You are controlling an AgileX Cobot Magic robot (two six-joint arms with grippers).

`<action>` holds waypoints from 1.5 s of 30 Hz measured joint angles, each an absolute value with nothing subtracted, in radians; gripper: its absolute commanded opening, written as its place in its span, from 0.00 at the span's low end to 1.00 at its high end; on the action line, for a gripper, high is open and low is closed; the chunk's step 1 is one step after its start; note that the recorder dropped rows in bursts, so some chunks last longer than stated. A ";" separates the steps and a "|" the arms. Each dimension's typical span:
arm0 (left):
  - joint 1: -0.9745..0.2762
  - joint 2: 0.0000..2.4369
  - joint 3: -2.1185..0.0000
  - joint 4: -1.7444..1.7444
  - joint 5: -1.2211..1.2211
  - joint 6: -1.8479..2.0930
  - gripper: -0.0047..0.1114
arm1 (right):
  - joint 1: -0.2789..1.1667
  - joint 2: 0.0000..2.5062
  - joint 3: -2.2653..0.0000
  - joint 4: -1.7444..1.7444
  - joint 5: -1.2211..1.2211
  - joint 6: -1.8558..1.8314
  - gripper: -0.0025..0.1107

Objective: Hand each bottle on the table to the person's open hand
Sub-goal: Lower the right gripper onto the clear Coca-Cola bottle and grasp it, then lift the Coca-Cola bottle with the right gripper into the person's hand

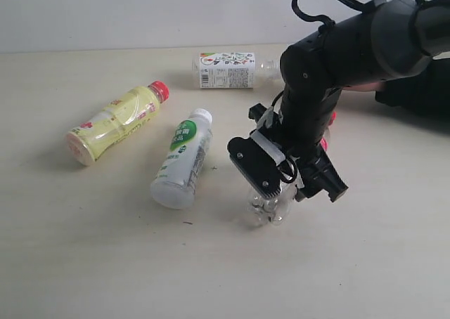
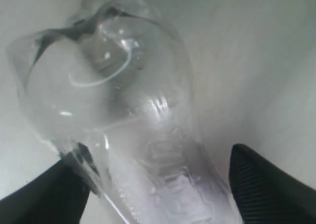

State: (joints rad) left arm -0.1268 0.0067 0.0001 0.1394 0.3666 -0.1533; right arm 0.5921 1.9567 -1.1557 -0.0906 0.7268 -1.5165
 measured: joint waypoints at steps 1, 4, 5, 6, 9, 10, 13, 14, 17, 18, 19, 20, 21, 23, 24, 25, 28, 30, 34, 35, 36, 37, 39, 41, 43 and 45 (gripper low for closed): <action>-0.127 0.007 0.000 0.139 0.367 -0.153 0.04 | 0.592 1.957 -1.156 -0.091 0.727 -1.517 0.49; -0.127 0.007 0.000 0.139 0.367 -0.153 0.04 | 0.592 1.957 -1.156 -0.091 0.729 -1.505 0.25; -0.127 0.007 0.000 0.139 0.367 -0.153 0.04 | 0.592 1.957 -1.156 -0.091 0.731 -1.488 0.18; -0.127 0.007 0.000 0.139 0.367 -0.153 0.04 | 0.592 1.957 -1.156 -0.091 0.731 -1.470 0.09; -0.127 0.007 0.000 0.139 0.367 -0.153 0.04 | 0.592 1.957 -1.156 -0.093 0.739 -1.398 0.02; -0.127 0.007 0.000 0.139 0.367 -0.153 0.04 | 0.592 1.955 -1.156 -0.095 0.746 -1.387 0.02; -0.127 0.007 0.000 0.139 0.367 -0.153 0.04 | 0.592 1.950 -1.156 -0.095 0.775 -1.367 0.02; -0.127 0.007 0.000 0.139 0.367 -0.153 0.04 | 0.592 1.946 -1.156 -0.095 0.787 -1.359 0.02; -0.127 0.007 0.000 0.139 0.367 -0.153 0.04 | 0.592 1.928 -1.156 -0.093 0.805 -1.321 0.02; -0.127 0.007 0.000 0.139 0.367 -0.153 0.04 | 0.592 1.917 -1.156 -0.093 0.807 -1.307 0.02; -0.127 0.007 0.000 0.139 0.367 -0.153 0.04 | 0.592 1.907 -1.156 -0.093 0.807 -1.292 0.02; -0.127 0.007 0.000 0.139 0.367 -0.153 0.04 | 0.592 1.894 -1.156 -0.093 0.807 -1.277 0.02; -0.127 0.007 0.000 0.139 0.367 -0.153 0.04 | 0.592 1.879 -1.156 -0.093 0.807 -1.257 0.02; -0.127 0.007 0.000 0.139 0.367 -0.153 0.04 | 0.592 1.853 -1.164 -0.093 0.813 -1.190 0.02; -0.127 0.007 0.000 0.139 0.367 -0.153 0.04 | 0.592 1.839 -1.176 -0.093 0.815 -1.119 0.02; -0.127 0.007 0.000 0.139 0.367 -0.153 0.04 | 0.592 1.825 -1.193 -0.097 0.815 -1.044 0.02; -0.127 0.007 0.000 0.139 0.367 -0.153 0.04 | 0.592 1.797 -1.268 -0.149 0.813 -0.713 0.02; -0.127 0.007 0.000 0.139 0.367 -0.153 0.04 | 0.592 1.788 -1.338 -0.236 0.821 -0.511 0.02; -0.127 0.007 0.000 0.139 0.367 -0.153 0.04 | 0.584 1.806 -1.553 -0.461 0.924 -0.092 0.02; -0.127 0.007 0.000 0.139 0.367 -0.153 0.04 | 0.573 1.814 -1.586 -0.464 0.942 -0.048 0.02; -0.127 0.007 0.000 0.139 0.367 -0.153 0.04 | 0.538 1.841 -1.663 -0.448 0.993 0.016 0.02; -0.127 0.007 0.000 0.139 0.367 -0.153 0.04 | 0.516 1.856 -1.699 -0.426 1.019 0.037 0.02; -0.127 0.007 0.000 0.139 0.367 -0.153 0.04 | 0.443 1.902 -1.786 -0.347 1.092 0.063 0.02; -0.127 0.007 0.000 0.139 0.367 -0.153 0.04 | 0.371 1.958 -1.861 -0.272 1.139 0.084 0.02; -0.127 0.007 0.000 0.139 0.367 -0.153 0.04 | 0.316 2.015 -1.930 -0.229 1.162 0.107 0.02; -0.127 0.007 0.000 0.139 0.367 -0.153 0.04 | 0.272 2.083 -2.013 -0.209 1.181 0.121 0.02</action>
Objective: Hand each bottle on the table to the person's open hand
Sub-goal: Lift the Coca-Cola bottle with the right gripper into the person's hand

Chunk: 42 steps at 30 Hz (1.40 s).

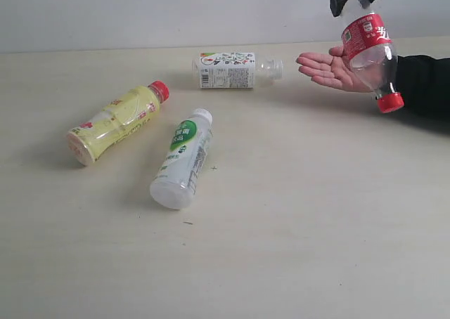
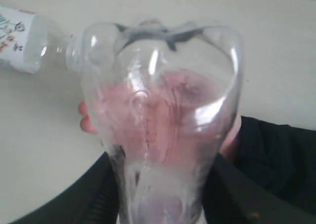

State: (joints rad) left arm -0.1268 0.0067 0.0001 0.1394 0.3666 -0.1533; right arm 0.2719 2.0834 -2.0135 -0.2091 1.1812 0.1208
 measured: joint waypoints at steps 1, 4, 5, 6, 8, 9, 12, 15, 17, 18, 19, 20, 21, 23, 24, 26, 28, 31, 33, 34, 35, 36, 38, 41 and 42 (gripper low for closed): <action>-0.127 0.007 0.000 0.139 0.367 -0.153 0.04 | 0.254 2.128 -2.072 -0.204 1.197 0.124 0.02; -0.127 0.007 0.000 0.139 0.367 -0.153 0.04 | 0.236 2.228 -2.213 -0.193 1.216 0.127 0.02; -0.127 0.007 0.000 0.139 0.367 -0.153 0.04 | 0.233 2.254 -2.249 -0.186 1.216 0.127 0.02; -0.127 0.007 0.000 0.139 0.367 -0.153 0.04 | 0.229 2.302 -2.315 -0.171 1.218 0.127 0.02; -0.127 0.007 0.000 0.139 0.367 -0.153 0.04 | 0.220 2.358 -2.379 -0.149 1.218 0.127 0.02; -0.127 0.007 0.000 0.139 0.367 -0.153 0.04 | 0.213 2.387 -2.401 -0.140 1.218 0.127 0.02; -0.127 0.007 0.000 0.139 0.367 -0.153 0.04 | 0.196 2.417 -2.412 -0.134 1.220 0.127 0.02; -0.127 0.007 0.000 0.139 0.367 -0.153 0.04 | 0.183 2.441 -2.412 -0.131 1.222 0.130 0.02; -0.127 0.007 0.000 0.139 0.367 -0.153 0.04 | 0.183 2.443 -2.412 -0.131 1.222 0.130 0.06; -0.127 0.007 0.000 0.139 0.367 -0.153 0.04 | 0.183 2.445 -2.412 -0.131 1.222 0.130 0.09; -0.127 0.007 0.000 0.139 0.367 -0.153 0.04 | 0.183 2.445 -2.412 -0.131 1.222 0.130 0.14; -0.127 0.007 0.000 0.139 0.367 -0.153 0.04 | 0.183 2.445 -2.412 -0.131 1.222 0.130 0.17; -0.127 0.007 0.000 0.139 0.367 -0.153 0.04 | 0.183 2.445 -2.412 -0.131 1.222 0.130 0.24; -0.127 0.007 0.000 0.139 0.367 -0.153 0.04 | 0.183 2.445 -2.412 -0.131 1.222 0.130 0.37; -0.127 0.007 0.000 0.139 0.367 -0.153 0.04 | 0.183 2.445 -2.412 -0.131 1.222 0.130 0.43; -0.127 0.007 0.000 0.139 0.367 -0.153 0.04 | 0.183 2.445 -2.412 -0.131 1.222 0.130 0.52; -0.127 0.007 0.000 0.139 0.367 -0.153 0.04 | 0.183 2.445 -2.412 -0.131 1.222 0.130 0.62; -0.127 0.007 0.000 0.139 0.367 -0.153 0.04 | 0.183 2.445 -2.412 -0.131 1.222 0.128 0.68; -0.127 0.007 0.000 0.139 0.367 -0.153 0.04 | 0.183 2.445 -2.412 -0.131 1.221 0.124 0.68; -0.127 0.007 0.000 0.139 0.367 -0.153 0.04 | 0.183 2.445 -2.412 -0.131 1.221 0.121 0.68; -0.127 0.007 0.000 0.139 0.367 -0.153 0.04 | 0.183 2.445 -2.412 -0.131 1.221 0.119 0.68; -0.127 0.007 0.000 0.139 0.367 -0.153 0.04 | 0.183 2.445 -2.412 -0.131 1.221 0.117 0.68; -0.127 0.007 0.000 0.139 0.367 -0.153 0.04 | 0.183 2.445 -2.412 -0.131 1.219 0.113 0.68; -0.127 0.007 0.000 0.139 0.367 -0.153 0.04 | 0.183 2.450 -2.414 -0.131 1.217 0.108 0.68; -0.127 0.007 0.000 0.139 0.367 -0.153 0.04 | 0.183 2.451 -2.415 -0.131 1.217 0.108 0.68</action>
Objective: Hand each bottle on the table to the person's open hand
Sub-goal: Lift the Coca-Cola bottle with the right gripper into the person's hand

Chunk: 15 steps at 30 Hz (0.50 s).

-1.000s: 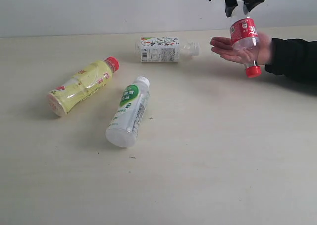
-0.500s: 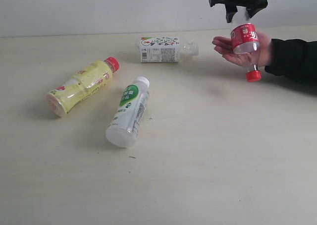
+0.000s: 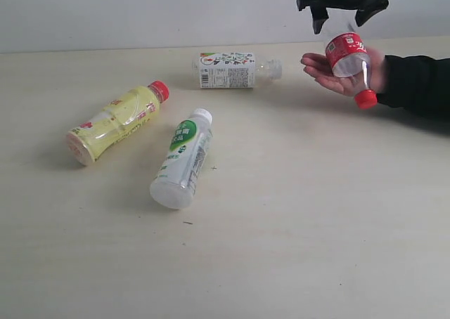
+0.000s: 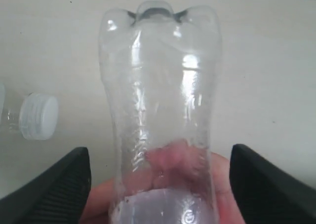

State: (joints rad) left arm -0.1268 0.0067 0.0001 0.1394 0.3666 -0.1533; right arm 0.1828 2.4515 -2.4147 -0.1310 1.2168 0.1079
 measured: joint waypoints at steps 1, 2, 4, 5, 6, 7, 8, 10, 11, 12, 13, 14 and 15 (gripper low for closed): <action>-0.127 0.007 0.000 0.139 0.367 -0.153 0.04 | 0.183 2.454 -2.416 -0.131 1.217 0.104 0.69; -0.127 0.007 0.000 0.139 0.367 -0.153 0.04 | 0.183 2.456 -2.416 -0.133 1.214 0.102 0.71; -0.127 0.007 0.000 0.139 0.367 -0.153 0.04 | 0.183 2.458 -2.416 -0.133 1.209 0.099 0.78; -0.127 0.007 0.000 0.139 0.367 -0.153 0.04 | 0.183 2.458 -2.416 -0.133 1.210 0.097 0.81; -0.127 0.007 0.000 0.139 0.367 -0.153 0.04 | 0.183 2.458 -2.416 -0.133 1.210 0.097 0.83; -0.127 0.007 0.000 0.139 0.367 -0.153 0.04 | 0.183 2.458 -2.416 -0.135 1.210 0.097 0.84; -0.127 0.007 0.000 0.139 0.367 -0.153 0.04 | 0.183 2.458 -2.416 -0.139 1.210 0.097 0.84; -0.127 0.007 0.000 0.139 0.367 -0.153 0.04 | 0.183 2.452 -2.416 -0.150 1.215 0.089 0.84; -0.127 0.007 0.000 0.139 0.367 -0.153 0.04 | 0.183 2.444 -2.416 -0.153 1.216 0.085 0.84; -0.127 0.007 0.000 0.139 0.367 -0.153 0.04 | 0.183 2.435 -2.416 -0.154 1.218 0.082 0.84; -0.127 0.007 0.000 0.139 0.367 -0.153 0.04 | 0.183 2.424 -2.416 -0.155 1.220 0.077 0.84; -0.127 0.007 0.000 0.139 0.367 -0.153 0.04 | 0.183 2.413 -2.416 -0.155 1.220 0.074 0.84; -0.127 0.007 0.000 0.139 0.367 -0.153 0.04 | 0.183 2.398 -2.416 -0.155 1.222 0.070 0.84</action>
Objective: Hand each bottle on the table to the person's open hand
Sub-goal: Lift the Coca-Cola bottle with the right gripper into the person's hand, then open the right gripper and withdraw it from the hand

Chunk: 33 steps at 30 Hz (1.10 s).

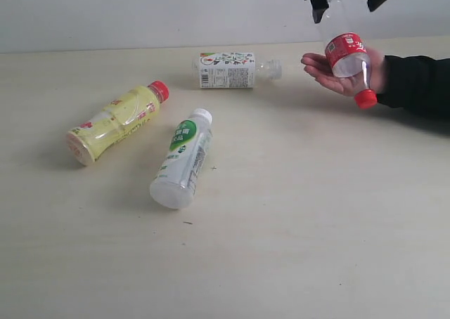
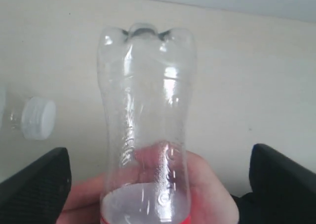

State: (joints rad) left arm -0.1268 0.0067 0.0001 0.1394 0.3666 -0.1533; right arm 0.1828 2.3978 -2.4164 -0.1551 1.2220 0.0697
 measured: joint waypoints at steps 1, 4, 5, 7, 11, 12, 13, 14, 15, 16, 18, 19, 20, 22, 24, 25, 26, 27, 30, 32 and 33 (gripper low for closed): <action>-0.127 0.007 0.000 0.139 0.367 -0.153 0.04 | 0.183 2.382 -2.416 -0.155 1.222 0.063 0.84; -0.127 0.007 0.000 0.139 0.367 -0.153 0.04 | 0.183 2.325 -2.416 -0.149 1.222 0.056 0.84; -0.127 0.007 0.000 0.139 0.367 -0.153 0.04 | 0.183 2.303 -2.416 -0.135 1.223 0.056 0.84; -0.127 0.007 0.000 0.139 0.367 -0.153 0.04 | 0.183 2.257 -2.416 -0.085 1.224 0.056 0.84; -0.127 0.007 0.000 0.139 0.367 -0.153 0.04 | 0.188 2.184 -2.416 0.028 1.224 0.054 0.83; -0.127 0.007 0.000 0.139 0.367 -0.153 0.04 | 0.190 2.165 -2.416 0.045 1.224 0.054 0.83; -0.127 0.007 0.000 0.139 0.367 -0.153 0.04 | 0.192 2.146 -2.416 0.055 1.224 0.052 0.83; -0.127 0.007 0.000 0.139 0.367 -0.153 0.04 | 0.197 2.125 -2.408 0.062 1.224 0.052 0.83; -0.127 0.007 0.000 0.139 0.367 -0.153 0.04 | 0.201 2.101 -2.394 0.064 1.224 0.052 0.83; -0.127 0.007 0.000 0.139 0.367 -0.153 0.04 | 0.203 2.076 -2.374 0.067 1.224 0.052 0.83; -0.127 0.007 0.000 0.139 0.367 -0.153 0.04 | 0.208 2.031 -2.331 0.067 1.224 0.049 0.83; -0.127 0.007 0.000 0.139 0.367 -0.153 0.04 | 0.208 2.005 -2.302 0.067 1.224 0.044 0.83; -0.127 0.007 0.000 0.139 0.367 -0.153 0.04 | 0.208 1.979 -2.270 0.069 1.224 0.042 0.83; -0.127 0.007 0.000 0.139 0.367 -0.153 0.04 | 0.208 1.931 -2.210 0.071 1.224 0.032 0.83; -0.127 0.007 0.000 0.139 0.367 -0.153 0.04 | 0.208 1.879 -2.146 0.073 1.224 0.019 0.83; -0.127 0.007 0.000 0.139 0.367 -0.153 0.04 | 0.209 1.850 -2.111 0.073 1.224 0.014 0.83; -0.127 0.007 0.000 0.139 0.367 -0.153 0.04 | 0.209 1.819 -2.076 0.073 1.224 0.010 0.83; -0.127 0.007 0.000 0.139 0.367 -0.153 0.04 | 0.209 1.788 -2.043 0.073 1.224 0.008 0.83; -0.127 0.007 0.000 0.139 0.367 -0.153 0.04 | 0.209 1.700 -1.955 0.073 1.224 0.000 0.83; -0.127 0.007 0.000 0.139 0.367 -0.153 0.04 | 0.209 1.638 -1.897 0.073 1.224 0.000 0.83; -0.127 0.007 0.000 0.139 0.367 -0.153 0.04 | 0.209 1.614 -1.875 0.073 1.224 0.000 0.83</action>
